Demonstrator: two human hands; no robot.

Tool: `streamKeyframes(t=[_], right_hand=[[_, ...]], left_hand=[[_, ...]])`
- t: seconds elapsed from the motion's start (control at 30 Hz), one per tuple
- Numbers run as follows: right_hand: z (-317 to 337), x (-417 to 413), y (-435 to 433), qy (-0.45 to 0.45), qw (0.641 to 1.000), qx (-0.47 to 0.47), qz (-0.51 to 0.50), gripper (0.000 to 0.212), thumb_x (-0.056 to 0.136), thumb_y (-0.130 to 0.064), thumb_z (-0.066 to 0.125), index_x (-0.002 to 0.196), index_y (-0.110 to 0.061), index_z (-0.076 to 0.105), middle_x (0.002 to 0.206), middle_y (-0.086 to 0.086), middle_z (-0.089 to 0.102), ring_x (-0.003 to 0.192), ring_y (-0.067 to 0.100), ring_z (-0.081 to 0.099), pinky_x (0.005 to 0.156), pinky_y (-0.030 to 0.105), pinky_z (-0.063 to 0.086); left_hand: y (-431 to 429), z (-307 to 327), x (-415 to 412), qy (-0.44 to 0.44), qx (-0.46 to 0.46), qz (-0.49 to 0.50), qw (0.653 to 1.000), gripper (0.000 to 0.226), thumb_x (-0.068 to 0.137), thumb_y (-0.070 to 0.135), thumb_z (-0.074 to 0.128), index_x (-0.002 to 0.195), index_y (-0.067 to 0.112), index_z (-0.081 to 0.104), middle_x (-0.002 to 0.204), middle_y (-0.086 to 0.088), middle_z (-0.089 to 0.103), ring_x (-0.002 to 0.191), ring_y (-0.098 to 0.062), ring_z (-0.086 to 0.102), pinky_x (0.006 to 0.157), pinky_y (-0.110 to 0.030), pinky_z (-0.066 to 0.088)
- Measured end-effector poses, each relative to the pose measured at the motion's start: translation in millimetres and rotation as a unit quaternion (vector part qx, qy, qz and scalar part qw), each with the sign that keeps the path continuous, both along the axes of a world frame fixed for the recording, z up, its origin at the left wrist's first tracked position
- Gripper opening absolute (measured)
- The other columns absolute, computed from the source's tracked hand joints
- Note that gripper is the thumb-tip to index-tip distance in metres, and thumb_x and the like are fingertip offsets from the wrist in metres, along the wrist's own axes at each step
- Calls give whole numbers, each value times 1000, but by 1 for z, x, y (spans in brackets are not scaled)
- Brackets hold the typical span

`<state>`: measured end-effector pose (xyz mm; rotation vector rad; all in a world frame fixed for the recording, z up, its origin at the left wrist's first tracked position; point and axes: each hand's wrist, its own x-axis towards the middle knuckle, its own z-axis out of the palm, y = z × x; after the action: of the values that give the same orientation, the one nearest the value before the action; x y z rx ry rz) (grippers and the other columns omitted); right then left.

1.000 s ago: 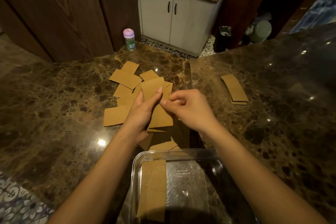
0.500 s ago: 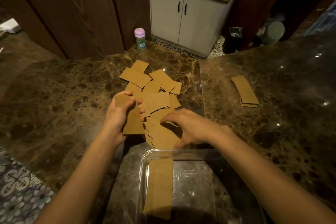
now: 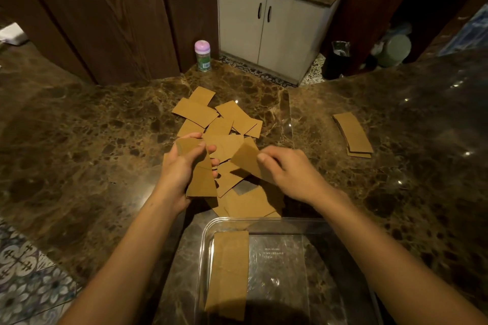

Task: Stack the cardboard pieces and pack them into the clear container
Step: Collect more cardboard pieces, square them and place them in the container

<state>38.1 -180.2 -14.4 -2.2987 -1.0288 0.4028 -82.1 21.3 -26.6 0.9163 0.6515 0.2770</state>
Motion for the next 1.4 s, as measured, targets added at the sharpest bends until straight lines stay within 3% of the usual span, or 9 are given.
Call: streamKeyframes(t=[0.23,0.37,0.6,0.67,0.73,0.8,0.97,1.17,1.4], right_hand=[[28,-2,3,287,899,273,-187,27,110,-20,51,131,-17,67,115,0,77,102,13,74,77,23,58],[42,-11,19,328,850,328,-250,29,111,-23,46,128,-20,70,113,1,78,103,16,75,89,35,62],[37,-22,24,230,908,271,-220,23,109,-29,51,116,-25,73,108,-2,78,102,19,74,97,55,57],[37,-18,19,207,933,245,-164,27,105,-27,61,130,-25,70,122,-9,75,107,8,71,98,42,58],[47,-8,12,202,948,209,-128,62,95,-22,75,152,-31,51,138,-18,59,113,-6,61,89,16,54],[60,4,5,189,965,163,-80,78,88,-20,83,155,-34,45,140,-16,58,119,0,59,89,18,53],[71,18,4,112,970,185,-112,22,92,-14,78,113,-19,79,104,-5,79,99,8,73,93,39,60],[60,11,9,263,857,325,-300,10,91,-11,78,100,-13,76,96,1,80,95,16,76,81,35,63],[45,-23,21,101,951,225,-188,9,87,-33,82,83,-25,79,75,-6,77,71,8,74,78,44,64]], left_hand=[[-21,20,7,-24,26,-61,998,47,88,18,75,133,20,58,109,-16,73,79,-27,71,64,-38,60],[-39,37,15,-55,79,-125,988,50,83,19,77,130,22,61,111,-14,75,86,-25,73,71,-40,62],[-48,43,26,-68,114,-111,985,54,88,3,73,136,20,55,109,-4,76,97,-18,73,79,-32,59],[-42,42,24,-52,137,-137,980,57,86,4,77,135,24,56,118,-10,71,105,-22,70,84,-33,57],[-34,44,20,-21,163,-218,962,59,81,11,80,133,27,58,120,-12,70,108,-25,69,86,-32,55],[-29,47,17,-1,166,-304,938,56,81,11,81,130,29,60,118,-8,72,109,-24,69,89,-32,55],[-28,46,20,-4,150,-231,961,65,69,17,87,128,29,64,121,-13,69,109,-32,70,83,-38,60],[-39,49,25,-83,89,-92,988,68,74,13,82,135,12,52,107,-15,74,93,-27,73,75,-37,62],[-41,54,39,-138,41,-36,989,46,101,5,57,142,26,54,113,-18,72,93,-25,70,78,-45,61]])
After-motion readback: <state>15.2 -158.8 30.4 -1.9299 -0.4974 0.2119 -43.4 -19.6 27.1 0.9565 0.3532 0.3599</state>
